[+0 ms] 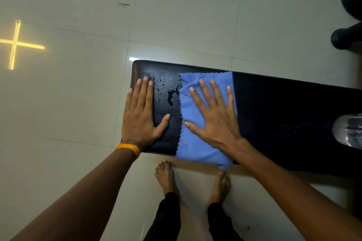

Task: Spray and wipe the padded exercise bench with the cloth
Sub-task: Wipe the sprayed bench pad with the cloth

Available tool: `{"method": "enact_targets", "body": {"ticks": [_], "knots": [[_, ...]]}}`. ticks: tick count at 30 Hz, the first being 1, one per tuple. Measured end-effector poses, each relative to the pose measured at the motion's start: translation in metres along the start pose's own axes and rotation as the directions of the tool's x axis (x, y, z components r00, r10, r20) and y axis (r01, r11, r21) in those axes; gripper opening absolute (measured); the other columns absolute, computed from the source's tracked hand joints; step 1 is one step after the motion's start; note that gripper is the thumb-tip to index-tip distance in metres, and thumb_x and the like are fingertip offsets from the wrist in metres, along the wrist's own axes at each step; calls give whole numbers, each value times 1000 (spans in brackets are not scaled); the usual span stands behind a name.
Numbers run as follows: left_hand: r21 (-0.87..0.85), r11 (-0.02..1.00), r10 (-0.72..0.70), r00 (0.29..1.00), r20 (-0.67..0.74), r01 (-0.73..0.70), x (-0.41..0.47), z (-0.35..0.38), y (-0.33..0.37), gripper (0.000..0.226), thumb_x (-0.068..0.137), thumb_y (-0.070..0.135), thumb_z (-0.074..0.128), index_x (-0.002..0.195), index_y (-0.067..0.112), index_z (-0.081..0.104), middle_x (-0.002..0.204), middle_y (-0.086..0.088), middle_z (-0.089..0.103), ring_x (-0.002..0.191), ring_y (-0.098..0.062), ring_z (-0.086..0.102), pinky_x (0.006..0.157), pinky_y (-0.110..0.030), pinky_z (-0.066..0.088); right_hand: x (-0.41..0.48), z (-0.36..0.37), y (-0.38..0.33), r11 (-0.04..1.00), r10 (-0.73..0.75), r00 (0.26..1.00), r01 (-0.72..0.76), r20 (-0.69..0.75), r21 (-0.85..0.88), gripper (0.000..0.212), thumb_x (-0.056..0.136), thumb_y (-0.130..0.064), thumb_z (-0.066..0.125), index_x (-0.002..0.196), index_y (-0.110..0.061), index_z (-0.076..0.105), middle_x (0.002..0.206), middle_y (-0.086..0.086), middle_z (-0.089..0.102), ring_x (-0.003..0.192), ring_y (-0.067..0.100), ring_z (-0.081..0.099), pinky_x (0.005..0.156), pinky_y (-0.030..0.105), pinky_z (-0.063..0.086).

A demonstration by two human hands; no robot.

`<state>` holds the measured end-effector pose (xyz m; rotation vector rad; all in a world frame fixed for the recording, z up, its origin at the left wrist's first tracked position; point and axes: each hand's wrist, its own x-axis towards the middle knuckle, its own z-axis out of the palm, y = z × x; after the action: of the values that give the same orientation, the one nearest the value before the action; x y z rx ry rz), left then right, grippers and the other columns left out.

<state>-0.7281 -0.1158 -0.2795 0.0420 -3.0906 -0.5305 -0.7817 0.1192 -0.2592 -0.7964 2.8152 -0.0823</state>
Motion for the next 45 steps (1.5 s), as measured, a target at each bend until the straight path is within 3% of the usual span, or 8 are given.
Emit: {"method": "enact_targets", "body": {"ticks": [5, 9, 14, 19, 28, 34, 41, 45], "knots": [[-3, 1000, 0, 1000, -1, 0, 0, 0, 0, 92, 93, 58, 45, 159, 1, 19, 169, -16, 15, 158, -31, 10, 127, -49, 13, 16, -6, -9, 981, 195, 981, -195, -7, 7, 89, 93, -76, 23, 161, -20, 7, 169, 4, 0, 156, 28, -3, 121, 64, 2], [-1, 1000, -1, 1000, -4, 1, 0, 0, 0, 91, 93, 59, 43, 160, 1, 19, 169, -16, 15, 158, -30, 9, 127, -49, 14, -6, 0, -13, 1000, -22, 1000, 22, -13, 17, 85, 96, -72, 30, 160, -19, 12, 169, 2, 5, 156, 25, 0, 121, 63, 8], [-2, 1000, 1, 1000, -6, -1, 0, 1, 0, 92, 93, 59, 43, 160, 2, 18, 169, -15, 14, 158, -29, 9, 128, -47, 11, 15, -2, -17, 976, 218, 975, -216, -41, 39, 83, 97, -72, 23, 161, -21, 7, 169, 2, 2, 156, 27, -1, 123, 60, 2], [-2, 1000, -9, 1000, 4, 9, -1, -1, 2, 91, 94, 58, 44, 160, 2, 17, 170, -14, 12, 158, -28, 8, 128, -45, 9, 3, -6, 1, 986, 98, 992, -85, -81, 146, 72, 100, -63, 27, 160, -25, 13, 169, 3, 7, 156, 25, 1, 123, 58, 5], [-137, 986, 83, 992, -97, -96, 7, -9, 96, 76, 98, 41, 46, 156, -3, 27, 166, -21, 18, 156, -37, 14, 128, -49, 5, -41, 10, 49, 912, 402, 902, -378, -156, 161, 58, 105, -36, 23, 158, -13, 24, 167, 8, 18, 155, 26, 12, 126, 50, 11], [62, 985, 151, 981, 119, -159, 16, 46, 155, 65, 105, 48, 30, 162, 18, 22, 170, -6, 16, 158, -27, 11, 126, -55, 12, -45, 15, 55, 898, 403, 867, -312, -294, 311, 53, 101, -22, 35, 152, -10, 38, 162, 9, 32, 153, 25, 23, 125, 48, 16], [202, 979, -25, 996, 87, 7, 42, 24, 94, 71, 105, 56, 20, 164, 18, 7, 172, -7, 2, 158, -30, -1, 127, -57, 3, -42, 13, 53, 923, 381, 909, -364, -171, 123, 64, 103, -46, 30, 159, -17, 22, 167, 7, 16, 155, 27, 11, 125, 50, 10], [179, 954, 205, 959, 195, -240, 14, 24, 105, 69, 106, 56, 25, 163, 19, 12, 171, -5, 7, 158, -30, 4, 124, -61, 11, -42, 13, 53, 926, 377, 913, -366, -159, 95, 65, 103, -46, 30, 159, -17, 20, 168, 7, 14, 155, 28, 10, 124, 52, 12]]}}
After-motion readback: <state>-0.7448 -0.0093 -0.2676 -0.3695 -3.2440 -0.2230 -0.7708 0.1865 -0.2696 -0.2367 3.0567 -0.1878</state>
